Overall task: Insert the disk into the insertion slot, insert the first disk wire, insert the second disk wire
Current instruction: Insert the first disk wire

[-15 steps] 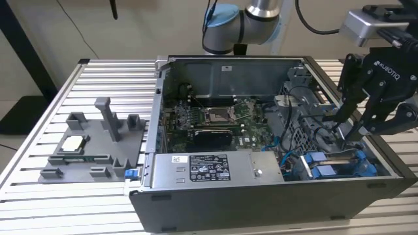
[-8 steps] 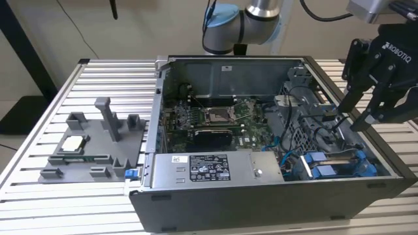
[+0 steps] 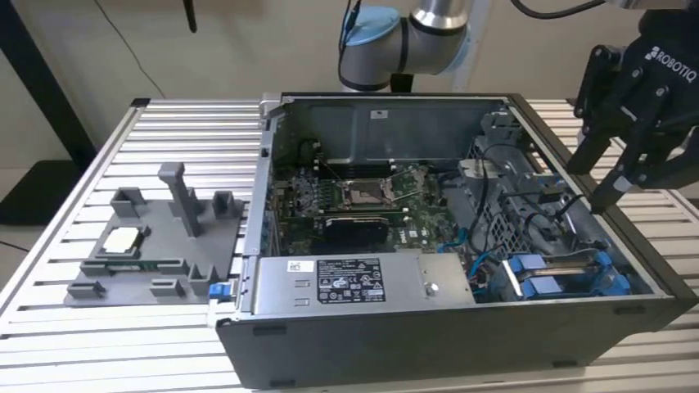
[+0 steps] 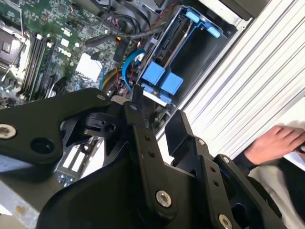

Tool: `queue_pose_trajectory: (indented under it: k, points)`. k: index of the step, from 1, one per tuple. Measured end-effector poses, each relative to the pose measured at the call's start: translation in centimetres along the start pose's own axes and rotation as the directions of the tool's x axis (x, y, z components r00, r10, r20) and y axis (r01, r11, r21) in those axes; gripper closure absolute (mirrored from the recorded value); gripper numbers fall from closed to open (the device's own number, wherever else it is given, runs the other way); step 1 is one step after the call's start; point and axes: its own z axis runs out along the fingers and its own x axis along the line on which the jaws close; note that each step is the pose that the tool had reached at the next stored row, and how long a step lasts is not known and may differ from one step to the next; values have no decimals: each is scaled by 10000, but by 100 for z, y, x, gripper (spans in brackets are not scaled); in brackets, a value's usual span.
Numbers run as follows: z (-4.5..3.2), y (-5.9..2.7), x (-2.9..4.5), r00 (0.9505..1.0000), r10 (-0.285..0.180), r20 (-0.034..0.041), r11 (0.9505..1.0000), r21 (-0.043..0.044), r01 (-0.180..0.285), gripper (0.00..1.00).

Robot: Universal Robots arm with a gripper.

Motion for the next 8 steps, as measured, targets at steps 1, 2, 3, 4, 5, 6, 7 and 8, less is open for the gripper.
queue_pose_trajectory:
  k: [1, 2, 3, 4, 5, 6, 7, 8]
  points:
    - [0, 1, -1, 10000, -3, 64, 10000, 9, 3, 54]
    - [4, 1, -3, 9999, -7, 120, 10000, 32, 7, 54]
    - [13, 1, -5, 9999, -9, 143, 10000, 70, 8, 54]
    - [21, 1, -8, 9999, -10, 153, 9999, 105, 9, 54]
    - [31, 0, -11, 9999, -13, 158, 9999, 146, 11, 54]
    - [42, 0, -14, 9999, -16, 162, 9998, 187, 12, 54]
    - [54, 0, -18, 9999, -18, 166, 9997, 227, 14, 54]
    - [66, -1, -22, 9999, -20, 168, 9996, 266, 16, 54]
